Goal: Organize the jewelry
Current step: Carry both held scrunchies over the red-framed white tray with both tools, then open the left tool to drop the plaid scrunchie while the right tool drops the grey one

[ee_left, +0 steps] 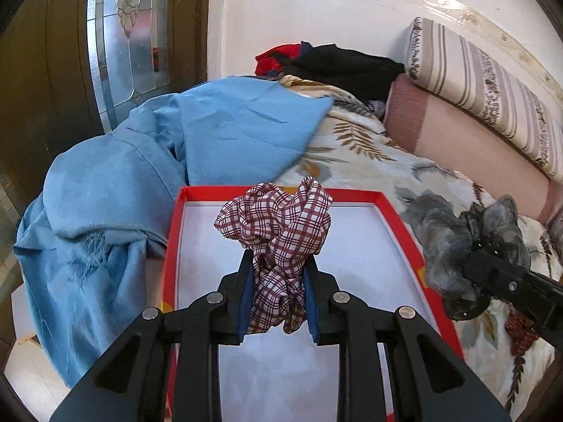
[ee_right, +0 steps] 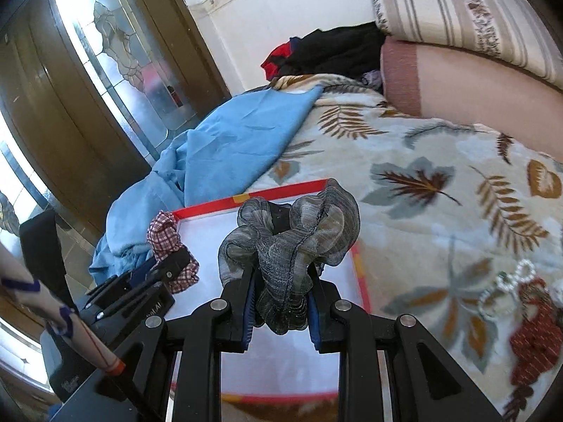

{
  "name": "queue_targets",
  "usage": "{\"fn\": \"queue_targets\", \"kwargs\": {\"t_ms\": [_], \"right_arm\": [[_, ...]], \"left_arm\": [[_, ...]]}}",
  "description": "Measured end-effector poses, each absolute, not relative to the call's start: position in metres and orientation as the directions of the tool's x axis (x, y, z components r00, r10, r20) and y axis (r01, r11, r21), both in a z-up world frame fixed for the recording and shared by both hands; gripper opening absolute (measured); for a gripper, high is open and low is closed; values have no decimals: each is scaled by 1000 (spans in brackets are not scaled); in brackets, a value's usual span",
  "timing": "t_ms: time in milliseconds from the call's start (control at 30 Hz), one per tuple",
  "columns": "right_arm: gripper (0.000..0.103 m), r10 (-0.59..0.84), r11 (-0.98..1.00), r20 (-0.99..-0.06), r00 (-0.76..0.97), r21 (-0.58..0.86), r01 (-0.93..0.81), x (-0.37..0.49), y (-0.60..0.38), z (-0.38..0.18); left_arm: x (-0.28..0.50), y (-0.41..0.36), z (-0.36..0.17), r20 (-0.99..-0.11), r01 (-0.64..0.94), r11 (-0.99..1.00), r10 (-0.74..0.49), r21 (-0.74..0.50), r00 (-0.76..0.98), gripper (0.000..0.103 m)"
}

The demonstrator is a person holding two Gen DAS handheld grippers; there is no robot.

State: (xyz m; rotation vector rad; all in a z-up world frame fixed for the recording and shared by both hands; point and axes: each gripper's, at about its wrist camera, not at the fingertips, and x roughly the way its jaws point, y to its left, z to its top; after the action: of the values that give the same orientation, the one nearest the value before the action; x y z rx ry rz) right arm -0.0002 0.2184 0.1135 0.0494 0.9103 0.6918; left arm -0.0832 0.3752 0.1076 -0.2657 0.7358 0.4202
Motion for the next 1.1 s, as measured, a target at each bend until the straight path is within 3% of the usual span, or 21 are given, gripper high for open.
{"fn": "queue_targets", "kwargs": {"t_ms": [633, 767, 933, 1033, 1100], "right_arm": [[27, 542, 797, -761, 356, 331, -505, 62, 282, 61], [28, 539, 798, -765, 353, 330, -505, 66, 285, 55], [38, 525, 809, -772, 358, 324, -490, 71, 286, 50], [58, 541, 805, -768, 344, 353, -478, 71, 281, 50], [64, 547, 805, -759, 354, 361, -470, 70, 275, 52]], "left_arm": [[-44, 416, 63, -775, -521, 850, 280, -74, 566, 23], [-42, 418, 60, -778, -525, 848, 280, -75, 563, 27], [-42, 418, 62, -771, -531, 844, 289, -75, 568, 42], [-44, 418, 64, -763, -537, 841, 300, -71, 572, 48], [-47, 417, 66, -755, -545, 836, 316, -64, 574, 53]]}}
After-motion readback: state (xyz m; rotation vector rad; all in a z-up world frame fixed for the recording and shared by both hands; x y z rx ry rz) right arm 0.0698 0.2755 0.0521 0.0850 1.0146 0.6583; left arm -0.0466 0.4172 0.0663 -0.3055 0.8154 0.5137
